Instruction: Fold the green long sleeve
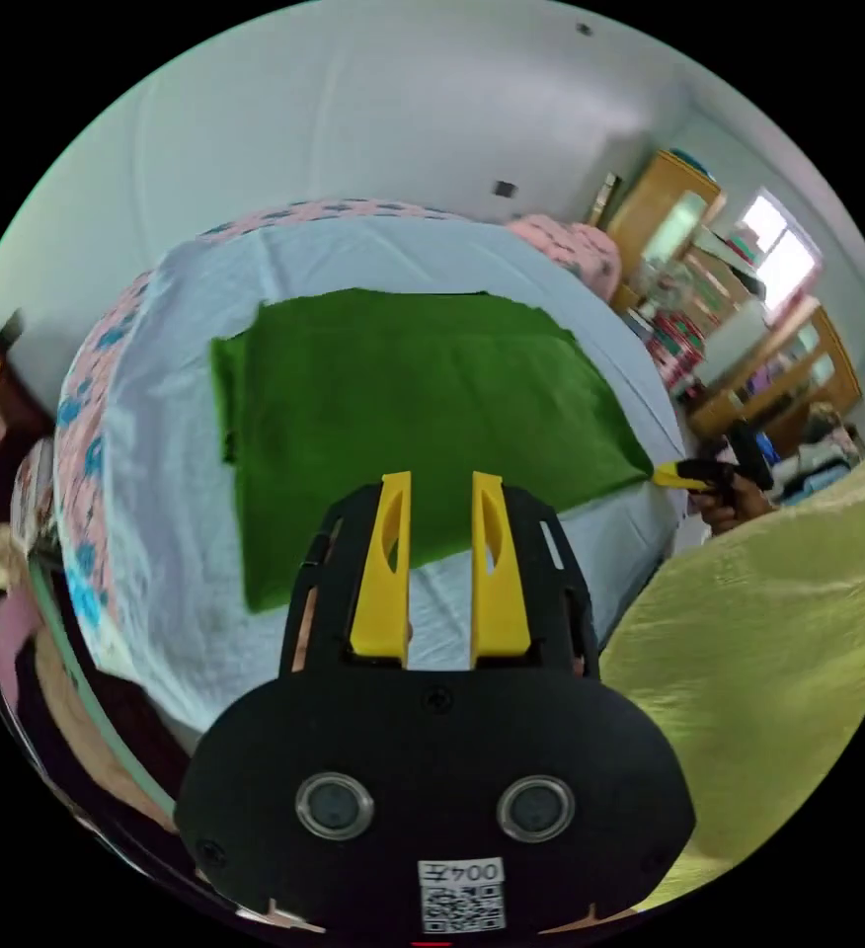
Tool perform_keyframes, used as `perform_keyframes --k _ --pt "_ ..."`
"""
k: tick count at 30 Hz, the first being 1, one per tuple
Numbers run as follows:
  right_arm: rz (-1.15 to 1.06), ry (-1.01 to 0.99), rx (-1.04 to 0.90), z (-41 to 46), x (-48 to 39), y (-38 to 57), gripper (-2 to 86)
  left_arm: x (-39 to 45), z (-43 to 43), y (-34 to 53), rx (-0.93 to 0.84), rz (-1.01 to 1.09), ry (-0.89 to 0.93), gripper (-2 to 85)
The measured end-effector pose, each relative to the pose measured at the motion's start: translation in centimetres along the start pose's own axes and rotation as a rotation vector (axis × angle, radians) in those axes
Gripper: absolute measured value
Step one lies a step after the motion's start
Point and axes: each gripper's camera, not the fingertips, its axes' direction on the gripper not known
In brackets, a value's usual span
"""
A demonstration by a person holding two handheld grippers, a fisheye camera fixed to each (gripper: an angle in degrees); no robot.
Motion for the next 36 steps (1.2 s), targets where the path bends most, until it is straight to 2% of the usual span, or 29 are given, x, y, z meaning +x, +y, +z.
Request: perform_keyframes --k 7,12,16,20,22,26,28,36 --pt "0.142 -0.118 0.041 0.6 2.8 -2.1 4.5 21.3 7.7 -5.9 -0.104 0.584 0.140 12.6" --pt "0.180 -0.203 0.071 -0.3 3.4 -2.5 4.0 32.9 11.8 -6.0 -0.151 0.900 0.083 14.2" --pt "0.158 -0.258 0.066 -1.3 2.4 -3.8 4.0 40.1 15.8 -4.6 -0.203 1.107 -0.079 12.0" --pt "0.102 -0.227 0.021 -1.6 1.3 -5.7 4.7 42.9 17.2 -4.8 -0.181 1.080 -0.226 4.5" --pt "0.060 -0.219 0.002 -2.0 1.4 -6.6 6.0 42.9 16.5 -5.4 -0.171 1.026 -0.197 3.6" --pt "0.091 -0.313 0.042 -4.1 4.6 -10.6 16.1 41.4 13.9 -7.3 -0.110 0.841 -0.153 2.7" --pt "0.098 -0.335 0.032 -4.0 6.0 -13.3 17.7 40.7 13.0 -7.8 -0.094 0.785 -0.141 2.5" --pt "0.146 -0.301 -0.082 1.1 8.8 -25.9 17.6 38.5 10.5 -9.1 -0.079 0.676 -0.110 2.1"
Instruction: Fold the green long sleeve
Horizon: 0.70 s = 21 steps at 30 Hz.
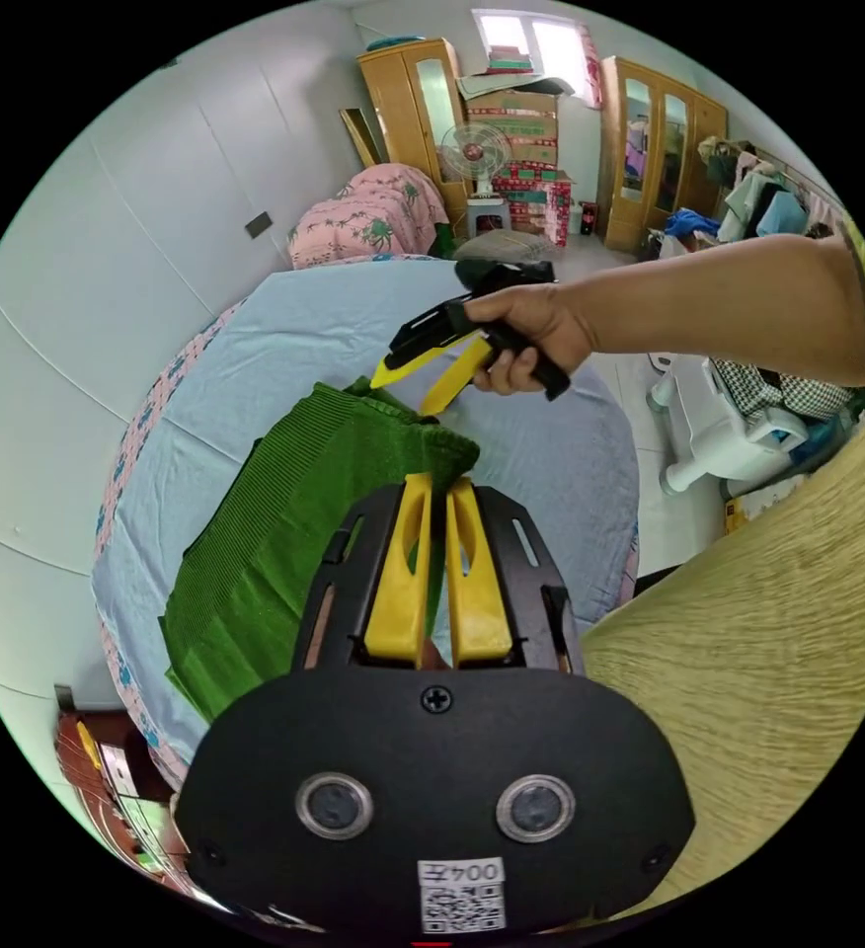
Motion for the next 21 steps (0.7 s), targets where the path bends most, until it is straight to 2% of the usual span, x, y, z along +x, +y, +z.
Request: perform_keyframes --k 4,11,17,21 --pt "-0.030 0.039 -0.055 3.1 -0.9 -4.8 15.5 -2.0 -1.2 1.2 0.011 -0.067 0.017 2.2" --pt "-0.110 0.183 -0.137 8.4 -3.5 -9.7 6.4 -6.2 -3.3 4.9 0.049 -0.171 0.058 2.3" --pt "-0.021 0.063 -0.063 10.7 -9.2 -9.2 6.1 -11.9 -8.0 11.9 0.151 -0.310 0.083 2.3" --pt "-0.046 0.095 -0.027 14.6 -15.2 -7.9 6.2 -16.5 -11.3 18.3 0.217 -0.461 0.086 2.1"
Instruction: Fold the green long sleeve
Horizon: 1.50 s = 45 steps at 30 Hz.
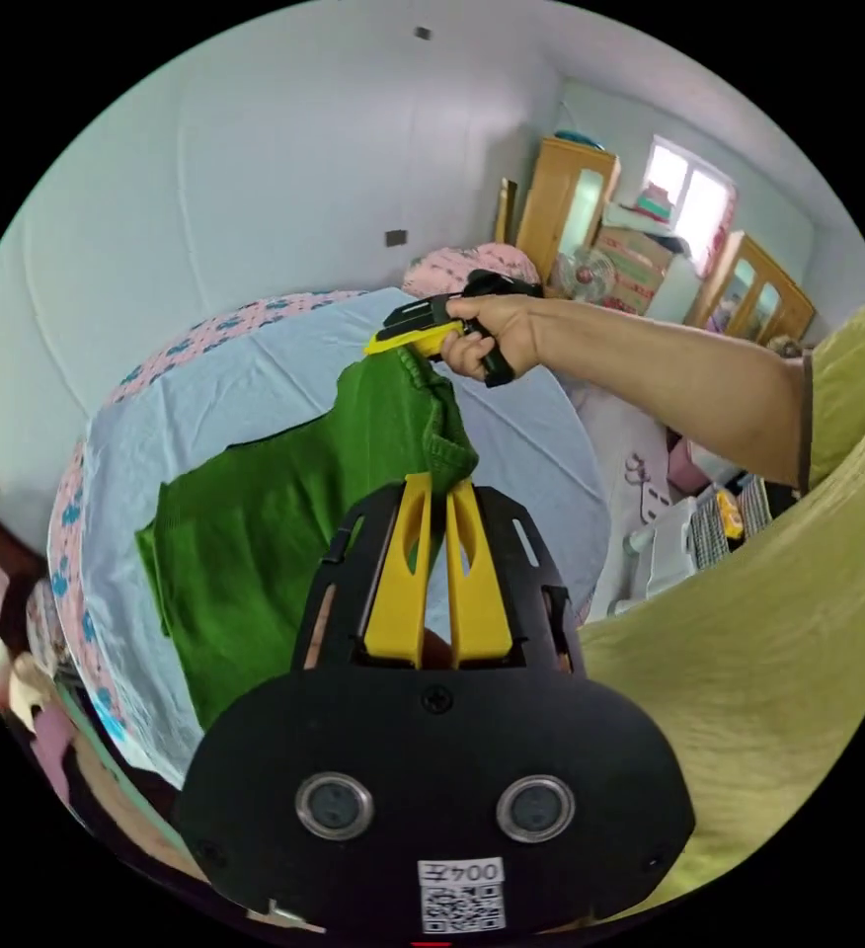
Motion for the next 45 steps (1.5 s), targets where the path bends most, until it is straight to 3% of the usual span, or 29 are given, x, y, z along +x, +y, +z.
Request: perform_keyframes --k 8,14,20,29,37,45 --pt "-0.113 0.202 0.034 15.0 -13.4 2.0 6.2 -19.7 -7.7 11.9 0.195 -0.602 0.211 1.5" --pt "-0.179 0.381 0.009 28.6 -17.6 3.3 6.2 -31.4 -8.4 22.4 0.316 -1.030 0.410 1.2" --pt "-0.225 0.556 0.002 40.4 -18.3 4.9 6.1 -38.3 -8.2 28.6 0.306 -1.173 0.424 1.3" --pt "-0.200 0.645 0.045 49.6 -17.7 6.4 6.1 -45.3 -8.1 33.0 0.295 -1.253 0.514 1.8" --pt "-0.244 0.716 0.037 55.5 -17.5 8.3 8.7 -48.1 -7.8 35.9 0.287 -1.368 0.607 2.3" --pt "-0.447 0.671 0.076 52.9 -22.1 12.8 9.8 -47.2 -12.5 37.2 0.306 -1.425 0.481 1.6"
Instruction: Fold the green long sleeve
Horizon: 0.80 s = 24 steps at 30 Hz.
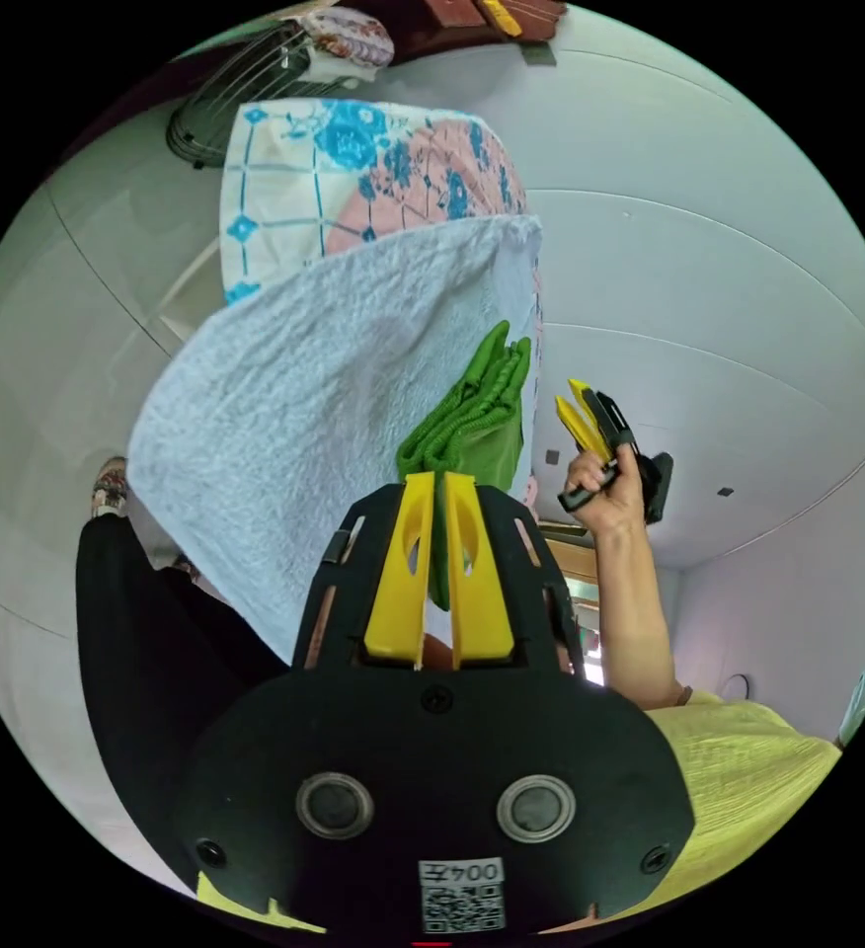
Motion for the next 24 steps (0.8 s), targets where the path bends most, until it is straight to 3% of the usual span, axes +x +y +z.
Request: perform_keyframes --k 4,7,11,17,22,24 --pt "-0.186 0.027 0.127 -8.2 0.6 5.8 9.0 3.1 -1.9 1.8 0.056 0.127 -0.093 0.7" --pt "-0.314 0.109 0.114 -10.9 3.0 13.1 8.3 6.3 -0.5 3.4 0.044 0.310 -0.175 0.5" --pt "-0.394 0.204 -0.071 -8.7 6.1 24.4 7.3 11.4 5.3 5.9 -0.021 0.630 -0.368 0.7" --pt "-0.479 0.222 -0.088 -6.5 4.0 33.5 7.0 16.8 15.1 9.7 -0.104 1.110 -0.728 0.7" --pt "-0.525 0.220 -0.070 -5.1 1.6 36.3 7.6 15.8 19.6 12.1 -0.215 1.238 -0.901 0.6" --pt "-0.516 0.221 -0.068 -4.7 1.1 36.9 7.9 15.2 19.7 13.2 -0.180 1.262 -0.876 0.7"
